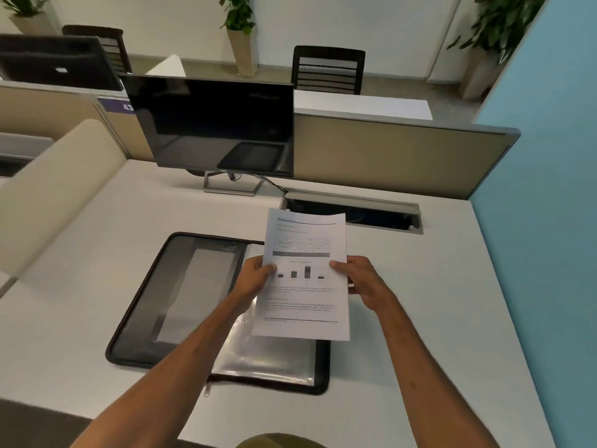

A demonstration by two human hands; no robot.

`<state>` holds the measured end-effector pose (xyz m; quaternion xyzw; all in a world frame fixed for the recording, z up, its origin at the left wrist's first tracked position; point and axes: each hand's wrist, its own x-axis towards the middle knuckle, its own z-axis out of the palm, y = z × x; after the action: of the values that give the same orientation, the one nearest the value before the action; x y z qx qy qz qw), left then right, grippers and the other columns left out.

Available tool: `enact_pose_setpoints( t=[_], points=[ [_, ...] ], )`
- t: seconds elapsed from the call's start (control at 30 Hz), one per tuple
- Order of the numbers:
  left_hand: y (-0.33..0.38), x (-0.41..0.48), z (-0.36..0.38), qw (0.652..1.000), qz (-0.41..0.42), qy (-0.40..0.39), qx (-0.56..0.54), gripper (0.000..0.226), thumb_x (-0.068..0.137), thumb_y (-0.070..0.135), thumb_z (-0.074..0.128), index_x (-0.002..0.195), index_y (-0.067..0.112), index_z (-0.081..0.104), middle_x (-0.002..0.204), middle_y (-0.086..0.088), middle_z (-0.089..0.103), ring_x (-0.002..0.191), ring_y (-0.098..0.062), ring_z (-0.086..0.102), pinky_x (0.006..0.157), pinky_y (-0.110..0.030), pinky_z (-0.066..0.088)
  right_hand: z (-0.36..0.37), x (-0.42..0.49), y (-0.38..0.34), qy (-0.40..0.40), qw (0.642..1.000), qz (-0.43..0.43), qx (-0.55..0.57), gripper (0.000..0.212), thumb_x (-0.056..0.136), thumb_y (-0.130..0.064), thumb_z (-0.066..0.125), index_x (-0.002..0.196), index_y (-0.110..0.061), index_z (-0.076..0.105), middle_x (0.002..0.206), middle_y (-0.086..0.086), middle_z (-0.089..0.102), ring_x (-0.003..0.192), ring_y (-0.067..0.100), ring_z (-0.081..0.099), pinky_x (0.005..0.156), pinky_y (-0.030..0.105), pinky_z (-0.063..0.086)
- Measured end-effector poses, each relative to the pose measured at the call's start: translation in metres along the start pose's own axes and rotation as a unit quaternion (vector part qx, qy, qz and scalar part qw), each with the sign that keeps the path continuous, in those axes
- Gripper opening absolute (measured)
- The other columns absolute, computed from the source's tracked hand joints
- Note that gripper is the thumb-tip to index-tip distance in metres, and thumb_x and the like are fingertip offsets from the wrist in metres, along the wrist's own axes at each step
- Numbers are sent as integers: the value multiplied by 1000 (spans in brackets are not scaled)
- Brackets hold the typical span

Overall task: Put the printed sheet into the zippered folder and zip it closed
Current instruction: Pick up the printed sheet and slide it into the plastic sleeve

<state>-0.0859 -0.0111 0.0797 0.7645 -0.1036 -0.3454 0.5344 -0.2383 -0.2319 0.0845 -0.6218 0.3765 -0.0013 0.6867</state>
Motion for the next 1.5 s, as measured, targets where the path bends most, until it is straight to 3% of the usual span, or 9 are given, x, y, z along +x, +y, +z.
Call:
enact_pose_setpoints(
  t=[0.2,0.47,0.63,0.8,0.9,1.1,1.23,1.33,1.5],
  points=[
    [-12,18,-46,1000,-5,-10,26,22,107,4,54,121,6,71,118,-16,81,104,-36,80,97,-53,65,45,19,-5,-4,995,35,-90,31,100,-25,72,125,-7,69,113,8,81,99,24,79,74,38,65],
    [-15,45,-71,999,-1,-33,29,30,108,8,56,136,2,67,122,-15,80,106,-34,80,98,-52,65,68,40,-6,18,993,42,-108,31,101,-21,71,129,-8,68,121,9,79,109,30,77,96,56,63],
    [-14,59,-76,998,-3,-49,-41,31,109,20,59,137,11,70,119,-4,83,99,-24,83,80,-35,68,62,48,-10,45,995,7,-89,34,101,-21,71,133,-7,68,117,5,80,97,17,79,66,32,66],
    [-18,71,-72,1000,2,-7,-30,32,114,28,51,119,11,77,115,-9,81,108,-36,78,98,-57,63,44,57,-13,102,994,-11,-40,30,100,-20,72,128,-11,70,119,9,80,93,17,79,68,35,66],
    [-22,76,-68,992,50,56,98,30,112,19,51,122,9,77,117,-7,80,108,-29,75,101,-51,60,31,61,-15,158,987,-26,24,13,99,-17,73,112,-16,74,112,9,81,80,12,80,60,33,65],
    [-28,80,-46,963,106,49,243,37,107,3,46,133,13,70,132,-3,74,126,-22,68,109,-45,55,10,68,-21,261,957,-60,108,11,100,-16,73,111,-17,74,104,0,79,93,16,77,62,33,67],
    [-30,84,-32,900,167,12,403,51,102,11,56,152,19,56,158,-1,54,155,-26,37,127,-40,32,2,71,-24,279,950,-74,121,24,101,-17,72,124,-14,71,110,0,79,93,12,77,64,35,67],
    [-30,90,-21,863,187,-22,470,64,102,18,58,163,23,41,173,4,34,166,-23,19,135,-43,22,1,76,-28,274,949,-75,134,16,100,-17,72,116,-18,72,108,-2,80,95,14,77,63,35,67],
    [-30,99,-13,830,167,-42,530,68,107,27,54,170,23,27,177,1,27,167,-25,17,136,-46,20,8,86,-32,257,952,-76,151,11,100,-17,72,107,-25,73,103,-7,80,93,12,78,63,35,67]
  ],
)
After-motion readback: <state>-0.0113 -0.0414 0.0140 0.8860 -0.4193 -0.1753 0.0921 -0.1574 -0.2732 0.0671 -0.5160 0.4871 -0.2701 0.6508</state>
